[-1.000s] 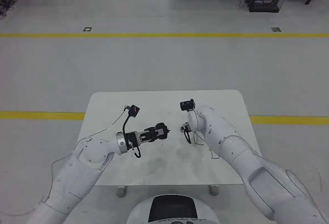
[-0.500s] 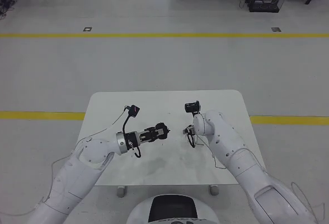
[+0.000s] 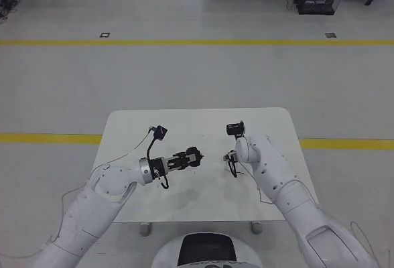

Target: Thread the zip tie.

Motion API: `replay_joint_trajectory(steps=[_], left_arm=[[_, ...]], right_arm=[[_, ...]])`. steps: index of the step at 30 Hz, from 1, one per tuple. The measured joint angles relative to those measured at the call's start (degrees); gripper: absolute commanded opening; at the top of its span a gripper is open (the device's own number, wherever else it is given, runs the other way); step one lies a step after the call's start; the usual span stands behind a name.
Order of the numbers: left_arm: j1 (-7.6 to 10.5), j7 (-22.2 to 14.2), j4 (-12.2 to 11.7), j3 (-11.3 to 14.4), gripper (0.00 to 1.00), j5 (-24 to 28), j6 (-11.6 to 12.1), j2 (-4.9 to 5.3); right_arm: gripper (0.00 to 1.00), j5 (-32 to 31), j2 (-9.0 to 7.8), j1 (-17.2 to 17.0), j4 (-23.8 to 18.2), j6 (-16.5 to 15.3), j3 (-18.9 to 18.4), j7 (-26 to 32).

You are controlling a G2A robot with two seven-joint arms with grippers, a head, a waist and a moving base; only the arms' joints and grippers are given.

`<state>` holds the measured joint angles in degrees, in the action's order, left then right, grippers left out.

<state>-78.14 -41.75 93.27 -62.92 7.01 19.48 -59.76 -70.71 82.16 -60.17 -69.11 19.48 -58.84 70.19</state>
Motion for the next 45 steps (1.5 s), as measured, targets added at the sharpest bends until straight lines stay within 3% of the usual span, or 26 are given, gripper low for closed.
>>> replay_joint_trajectory(steps=[2,9,15,24,28,38,45], left_arm=[[0.00,0.00,0.00,0.00,0.00,0.00,0.00,0.00],[0.00,0.00,0.00,0.00,0.00,0.00,0.00,0.00],[0.00,0.00,0.00,0.00,0.00,0.00,0.00,0.00],[0.00,0.00,0.00,0.00,0.00,0.00,0.00,0.00],[0.00,0.00,0.00,0.00,0.00,0.00,0.00,0.00],[0.00,0.00,0.00,0.00,0.00,0.00,0.00,0.00],[0.00,0.00,0.00,0.00,0.00,0.00,0.00,0.00]], right_arm=[[0.47,-1.33,0.19,-0.80,-1.28,0.00,-0.73,0.95],[0.40,-2.33,1.00,-1.69,-1.05,0.00,-2.71,1.78],[0.36,-1.21,1.66,-0.23,2.72,-0.14,-2.56,0.15],[0.35,2.55,2.84,3.15,11.59,-2.84,-0.91,-4.70],[0.29,3.89,3.48,4.33,14.82,-2.89,0.08,-6.35],[0.21,3.92,4.53,6.01,19.03,-0.23,1.95,-7.59],[0.18,4.13,5.06,6.87,21.56,0.00,2.21,-8.34]])
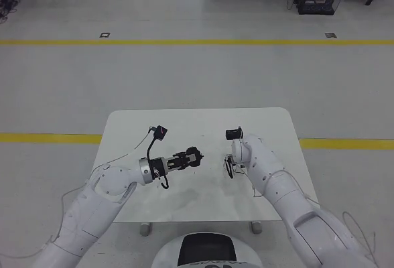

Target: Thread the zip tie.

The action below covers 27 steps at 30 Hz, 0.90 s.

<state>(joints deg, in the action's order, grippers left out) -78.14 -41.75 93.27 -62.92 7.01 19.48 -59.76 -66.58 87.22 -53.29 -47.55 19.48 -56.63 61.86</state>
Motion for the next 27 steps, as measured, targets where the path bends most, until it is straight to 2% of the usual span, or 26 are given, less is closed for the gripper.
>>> replay_joint_trajectory(steps=[8,27], left_arm=[[0.00,0.00,0.00,0.00,0.00,0.00,0.00,0.00],[0.00,0.00,0.00,0.00,0.00,0.00,0.00,0.00]], right_arm=[[0.09,0.97,0.44,0.50,2.70,0.00,-0.30,-2.21],[0.10,3.62,2.24,4.04,11.66,-0.78,0.93,-5.30]])
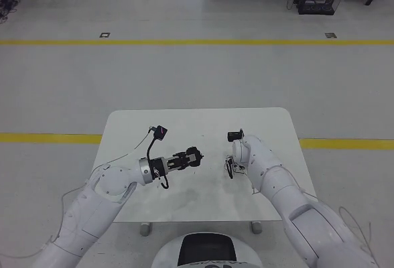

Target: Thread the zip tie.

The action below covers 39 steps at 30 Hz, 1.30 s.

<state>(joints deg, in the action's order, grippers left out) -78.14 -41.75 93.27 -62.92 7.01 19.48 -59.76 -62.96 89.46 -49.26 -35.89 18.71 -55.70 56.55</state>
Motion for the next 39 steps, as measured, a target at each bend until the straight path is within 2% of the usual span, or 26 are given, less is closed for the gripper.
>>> replay_joint_trajectory(steps=[18,30,32,39], left_arm=[[0.00,0.00,0.00,0.00,0.00,0.00,0.00,0.00],[0.00,0.00,0.00,0.00,0.00,0.00,0.00,0.00],[0.00,0.00,0.00,0.00,0.00,0.00,0.00,0.00],[0.00,0.00,0.00,0.00,0.00,0.00,0.00,0.00]], right_arm=[[0.13,2.14,1.90,2.95,7.33,-1.43,1.44,-4.49],[0.07,2.79,3.03,4.53,10.94,-1.66,2.35,-5.01],[0.00,2.91,3.21,4.80,11.54,-1.76,2.47,-5.14],[0.00,3.36,3.73,5.61,13.26,-2.06,2.73,-5.74]])
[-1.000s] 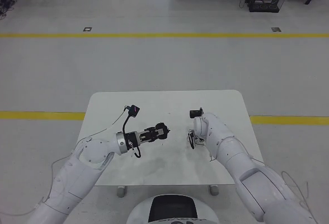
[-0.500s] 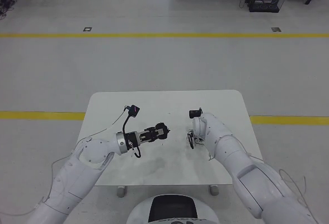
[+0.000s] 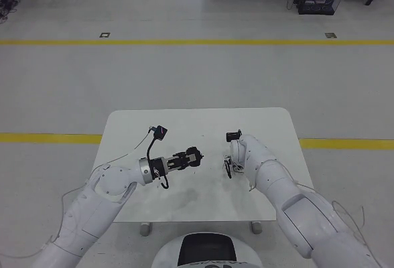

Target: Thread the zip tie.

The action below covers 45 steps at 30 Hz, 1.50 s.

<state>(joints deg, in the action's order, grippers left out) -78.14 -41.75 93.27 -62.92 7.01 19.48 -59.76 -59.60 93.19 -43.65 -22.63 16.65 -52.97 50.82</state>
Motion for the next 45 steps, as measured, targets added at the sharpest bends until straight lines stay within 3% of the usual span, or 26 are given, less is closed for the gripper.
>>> replay_joint_trajectory(steps=[8,16,17,19,25,33,45], left_arm=[[0.00,0.00,0.00,0.00,0.00,0.00,0.00,0.00],[0.00,0.00,0.00,0.00,0.00,0.00,0.00,0.00],[0.00,0.00,0.00,0.00,0.00,0.00,0.00,0.00],[0.00,0.00,0.00,0.00,0.00,0.00,0.00,0.00],[0.00,0.00,0.00,0.00,0.00,0.00,0.00,0.00],[0.00,0.00,0.00,0.00,0.00,0.00,0.00,0.00],[0.00,0.00,0.00,0.00,0.00,0.00,0.00,0.00]], right_arm=[[0.00,-0.63,0.23,0.29,-1.37,1.02,0.32,-0.45],[0.00,-2.89,-1.48,-2.67,-9.05,2.10,-0.96,1.00],[0.09,-3.23,-1.74,-3.13,-9.87,2.17,-1.18,1.46],[0.17,-3.83,-2.29,-3.97,-11.31,2.19,-1.73,2.63],[0.18,-4.95,-3.22,-5.50,-13.73,2.00,-2.76,4.39],[0.12,-5.25,-3.50,-5.92,-13.73,1.50,-3.18,4.99],[0.14,-4.29,-2.85,-4.70,-10.40,0.59,-2.77,3.78]])
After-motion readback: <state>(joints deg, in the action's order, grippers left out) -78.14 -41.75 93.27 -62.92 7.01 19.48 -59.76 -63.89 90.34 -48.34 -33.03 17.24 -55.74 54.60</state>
